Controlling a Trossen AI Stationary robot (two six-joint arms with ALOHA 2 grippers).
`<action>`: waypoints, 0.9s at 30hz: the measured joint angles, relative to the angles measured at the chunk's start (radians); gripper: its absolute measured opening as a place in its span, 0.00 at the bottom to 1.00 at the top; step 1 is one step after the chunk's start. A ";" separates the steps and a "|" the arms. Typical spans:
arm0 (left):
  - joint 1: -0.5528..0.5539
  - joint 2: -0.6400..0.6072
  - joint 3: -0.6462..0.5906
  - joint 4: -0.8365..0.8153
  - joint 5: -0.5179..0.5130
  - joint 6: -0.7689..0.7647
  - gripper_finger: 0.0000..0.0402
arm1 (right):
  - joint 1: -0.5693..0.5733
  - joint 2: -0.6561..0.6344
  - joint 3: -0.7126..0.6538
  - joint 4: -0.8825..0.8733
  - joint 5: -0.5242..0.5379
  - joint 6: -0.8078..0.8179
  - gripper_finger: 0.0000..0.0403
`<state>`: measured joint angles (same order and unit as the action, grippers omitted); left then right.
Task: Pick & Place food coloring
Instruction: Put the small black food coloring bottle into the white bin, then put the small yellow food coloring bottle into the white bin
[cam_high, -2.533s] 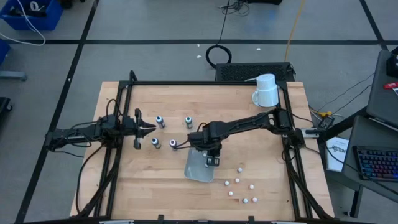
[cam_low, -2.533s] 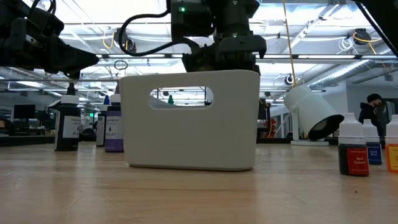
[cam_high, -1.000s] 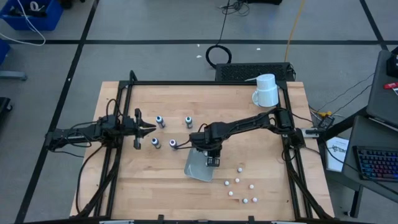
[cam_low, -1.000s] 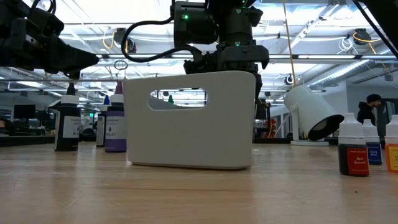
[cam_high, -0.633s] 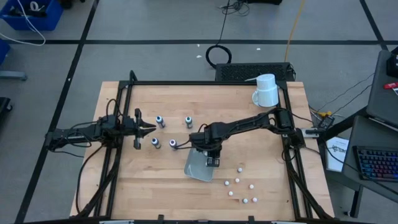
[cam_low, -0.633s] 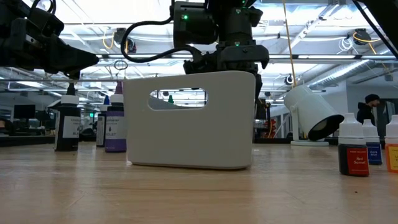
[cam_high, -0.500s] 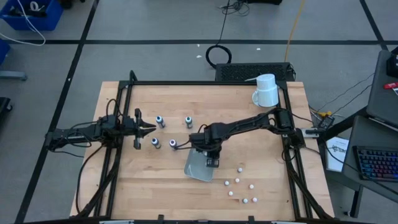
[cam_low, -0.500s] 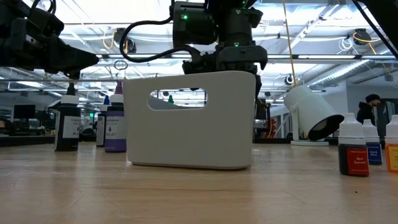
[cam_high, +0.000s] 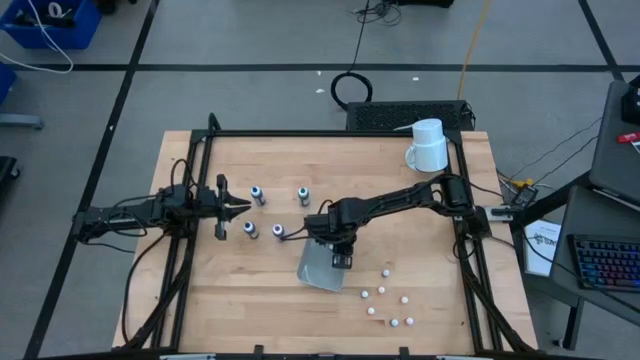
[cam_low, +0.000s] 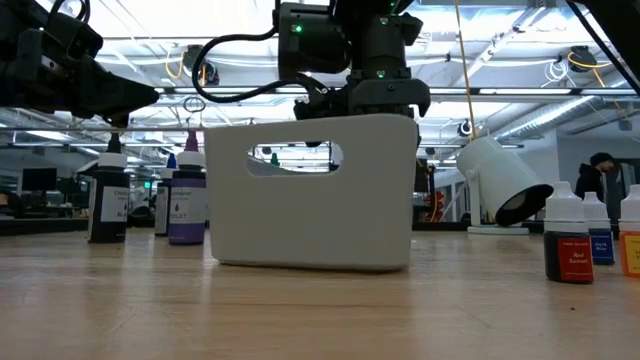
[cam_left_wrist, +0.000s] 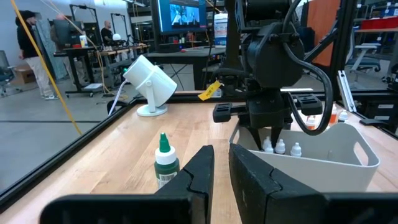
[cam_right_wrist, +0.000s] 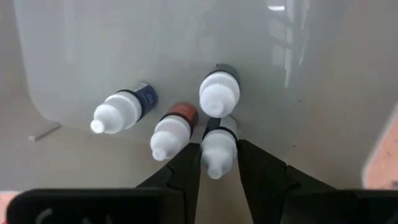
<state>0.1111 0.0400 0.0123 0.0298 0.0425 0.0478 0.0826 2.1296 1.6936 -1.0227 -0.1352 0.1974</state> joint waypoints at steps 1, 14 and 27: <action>0.000 0.000 0.000 0.000 0.000 0.000 0.14 | 0.000 0.000 0.000 -0.001 0.001 0.000 0.25; 0.000 0.000 0.000 0.000 0.000 0.000 0.14 | 0.003 -0.038 0.001 0.011 0.004 0.024 0.25; 0.000 0.000 0.000 0.000 0.000 0.000 0.14 | 0.004 -0.113 0.002 -0.046 0.004 0.080 0.25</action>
<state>0.1110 0.0399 0.0122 0.0295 0.0426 0.0477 0.0864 2.0165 1.6951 -1.0691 -0.1310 0.2778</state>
